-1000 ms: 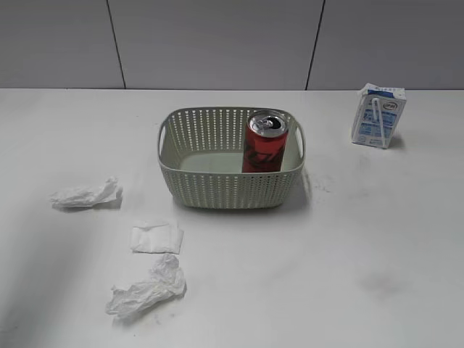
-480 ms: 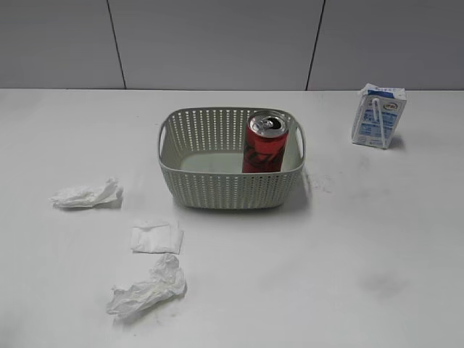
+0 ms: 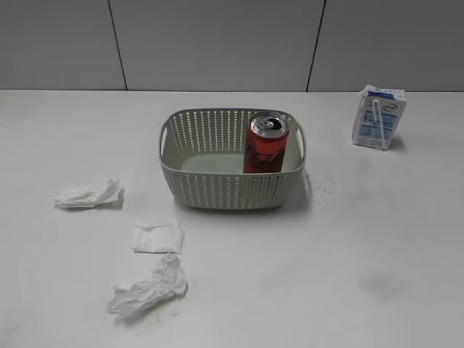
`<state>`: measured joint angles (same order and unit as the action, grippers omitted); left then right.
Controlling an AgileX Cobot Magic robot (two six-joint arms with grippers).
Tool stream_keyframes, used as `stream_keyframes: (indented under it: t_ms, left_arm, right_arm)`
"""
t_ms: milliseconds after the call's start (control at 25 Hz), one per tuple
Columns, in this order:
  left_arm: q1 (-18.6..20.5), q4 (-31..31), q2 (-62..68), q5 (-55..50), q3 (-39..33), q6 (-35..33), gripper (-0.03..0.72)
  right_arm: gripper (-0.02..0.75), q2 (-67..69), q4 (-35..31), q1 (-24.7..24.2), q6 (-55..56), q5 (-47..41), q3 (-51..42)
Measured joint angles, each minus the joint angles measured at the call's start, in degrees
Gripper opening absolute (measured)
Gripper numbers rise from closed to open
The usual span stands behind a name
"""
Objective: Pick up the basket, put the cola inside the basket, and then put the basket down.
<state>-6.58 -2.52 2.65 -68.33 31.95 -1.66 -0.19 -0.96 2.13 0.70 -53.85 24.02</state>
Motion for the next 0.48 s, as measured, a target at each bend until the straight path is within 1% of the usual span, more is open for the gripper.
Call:
stream_keyframes:
  t_ms: [120, 360, 480]
  left_arm:
    - [0.00, 0.56, -2.47, 0.00, -0.07, 0.00, 0.581]
    - [0.00, 0.67, -2.31, 6.87, -2.44, 0.00, 0.578]
    - [0.00, 0.61, -2.31, 7.61, -2.71, 0.00, 0.578]
  right_arm:
    - [0.553, 0.00, -0.18, 0.00, 0.00, -0.11, -0.04]
    - [0.553, 0.00, -0.18, 0.00, 0.05, -0.11, -0.04]
    - [0.553, 0.00, -0.18, 0.00, 0.04, -0.11, -0.04]
